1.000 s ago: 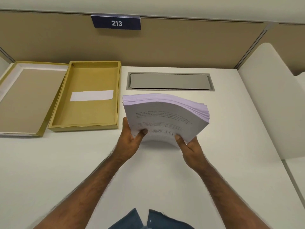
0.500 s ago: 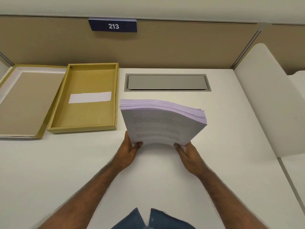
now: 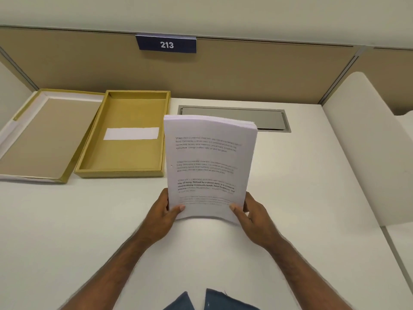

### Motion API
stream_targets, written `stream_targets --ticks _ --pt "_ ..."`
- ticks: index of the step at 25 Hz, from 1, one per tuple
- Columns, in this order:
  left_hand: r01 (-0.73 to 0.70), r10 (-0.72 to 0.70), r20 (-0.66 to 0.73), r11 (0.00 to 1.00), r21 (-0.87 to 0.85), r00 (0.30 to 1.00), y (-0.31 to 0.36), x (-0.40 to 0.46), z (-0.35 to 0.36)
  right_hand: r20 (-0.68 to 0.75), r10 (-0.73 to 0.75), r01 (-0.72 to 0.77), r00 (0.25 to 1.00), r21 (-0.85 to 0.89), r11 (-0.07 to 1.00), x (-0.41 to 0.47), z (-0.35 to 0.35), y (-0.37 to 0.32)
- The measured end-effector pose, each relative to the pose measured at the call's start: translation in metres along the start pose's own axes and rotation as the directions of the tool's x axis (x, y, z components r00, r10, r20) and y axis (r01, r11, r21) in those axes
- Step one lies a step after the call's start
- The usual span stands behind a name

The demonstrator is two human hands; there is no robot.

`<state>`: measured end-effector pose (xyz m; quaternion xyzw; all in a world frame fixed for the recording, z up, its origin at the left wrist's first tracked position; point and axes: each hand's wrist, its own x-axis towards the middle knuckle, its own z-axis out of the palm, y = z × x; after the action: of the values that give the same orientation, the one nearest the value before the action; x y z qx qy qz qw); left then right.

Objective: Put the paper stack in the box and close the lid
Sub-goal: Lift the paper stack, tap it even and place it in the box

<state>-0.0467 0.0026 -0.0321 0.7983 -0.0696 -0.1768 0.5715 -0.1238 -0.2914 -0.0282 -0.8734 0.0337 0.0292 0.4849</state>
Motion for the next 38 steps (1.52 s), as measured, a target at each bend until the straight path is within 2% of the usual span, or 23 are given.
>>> stream_targets --ticks 5,11,14,18,24,28,33,38 --pt "0.037 -0.033 0.108 0.999 -0.04 0.994 0.008 -0.012 -0.064 0.086 0.031 -0.038 0.996 0.074 0.997 0.025 0.016 -0.044" --pt "0.078 -0.066 0.109 0.991 -0.108 0.992 0.013 0.014 -0.163 0.118 0.035 -0.059 0.992 0.21 0.976 0.09 0.069 -0.107" --pt "0.099 -0.079 0.123 0.981 -0.168 0.989 0.006 0.047 -0.213 0.135 0.099 -0.127 0.986 0.22 0.967 0.139 0.101 -0.132" --pt "0.128 -0.101 0.16 0.978 -0.167 0.982 -0.014 0.096 -0.267 0.173 0.139 -0.166 0.975 0.157 0.974 0.207 0.14 -0.15" --pt "0.213 -0.208 0.162 0.977 -0.016 0.965 -0.039 0.149 -0.31 0.183 0.247 -0.256 0.952 0.03 0.966 0.264 0.179 -0.174" --pt "0.29 -0.317 0.184 0.944 0.161 0.93 -0.044 0.165 -0.318 0.184 0.394 -0.397 0.901 -0.022 0.918 0.281 0.195 -0.179" --pt "0.316 -0.356 0.06 0.886 0.339 0.933 -0.034 0.167 -0.308 0.062 0.512 -0.506 0.857 -0.092 0.858 0.285 0.201 -0.181" --pt "0.296 -0.287 -0.082 0.87 0.394 0.954 -0.027 0.142 -0.318 -0.143 0.467 -0.488 0.873 -0.236 0.84 0.275 0.211 -0.194"
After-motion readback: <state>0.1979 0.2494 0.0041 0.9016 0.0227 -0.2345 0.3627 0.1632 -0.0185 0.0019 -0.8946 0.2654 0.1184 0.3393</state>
